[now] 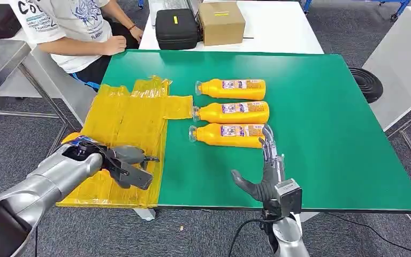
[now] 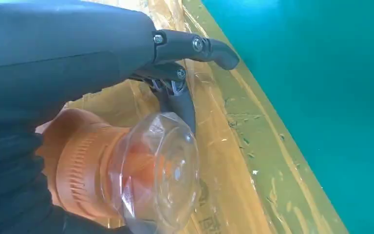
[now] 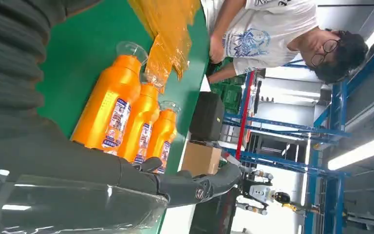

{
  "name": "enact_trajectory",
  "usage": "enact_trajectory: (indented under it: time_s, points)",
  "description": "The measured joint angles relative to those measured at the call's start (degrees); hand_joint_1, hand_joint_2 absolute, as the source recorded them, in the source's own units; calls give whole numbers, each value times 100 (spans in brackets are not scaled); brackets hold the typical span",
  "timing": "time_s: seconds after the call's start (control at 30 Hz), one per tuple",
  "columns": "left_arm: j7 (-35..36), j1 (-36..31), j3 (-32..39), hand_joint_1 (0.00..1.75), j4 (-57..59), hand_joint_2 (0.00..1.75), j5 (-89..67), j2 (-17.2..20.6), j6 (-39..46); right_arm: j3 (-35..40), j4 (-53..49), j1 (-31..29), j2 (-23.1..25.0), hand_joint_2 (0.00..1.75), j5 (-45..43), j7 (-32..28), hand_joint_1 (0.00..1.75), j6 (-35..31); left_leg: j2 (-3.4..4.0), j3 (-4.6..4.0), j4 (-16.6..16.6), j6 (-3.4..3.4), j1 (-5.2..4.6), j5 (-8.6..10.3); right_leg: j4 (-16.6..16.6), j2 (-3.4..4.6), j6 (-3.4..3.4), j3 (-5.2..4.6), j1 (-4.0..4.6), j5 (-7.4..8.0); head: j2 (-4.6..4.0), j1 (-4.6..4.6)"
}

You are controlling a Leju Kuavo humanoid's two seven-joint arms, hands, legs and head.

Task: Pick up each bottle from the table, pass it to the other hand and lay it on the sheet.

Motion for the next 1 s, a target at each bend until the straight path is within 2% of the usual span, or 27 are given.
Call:
enact_trajectory:
  time_s: [0.37, 0.53, 0.77, 1.0]
  points:
    - [-20, -124, -2, 0, 0, 175, -35, 13, -112, 0, 0, -2, -2, 175, -31, 0, 0, 42, 0, -1, 0, 0, 0, 0, 1, 0, 0, 1, 0, 0, 0, -2]
    - [-9, -279, -11, 0, -116, 175, -28, 147, -269, 0, 2, -37, -4, 175, -81, 2, 0, 68, 1, -2, 0, -2, 1, 2, 2, 0, 0, 0, 0, 0, 0, 0]
    - [85, -311, -15, 0, -415, 175, 42, 468, -337, 9, 42, -113, -9, 175, -127, 0, 0, 90, 0, -3, 0, -5, 5, 4, 3, 0, 0, 1, 3, 0, 0, 0]
    - [334, -412, 24, 0, -1162, 175, 341, 1148, -472, 66, 112, -130, -26, 175, -160, 0, 0, 81, 1, -3, 0, -6, 9, 4, 5, 0, -1, -2, 8, -1, 0, -2]
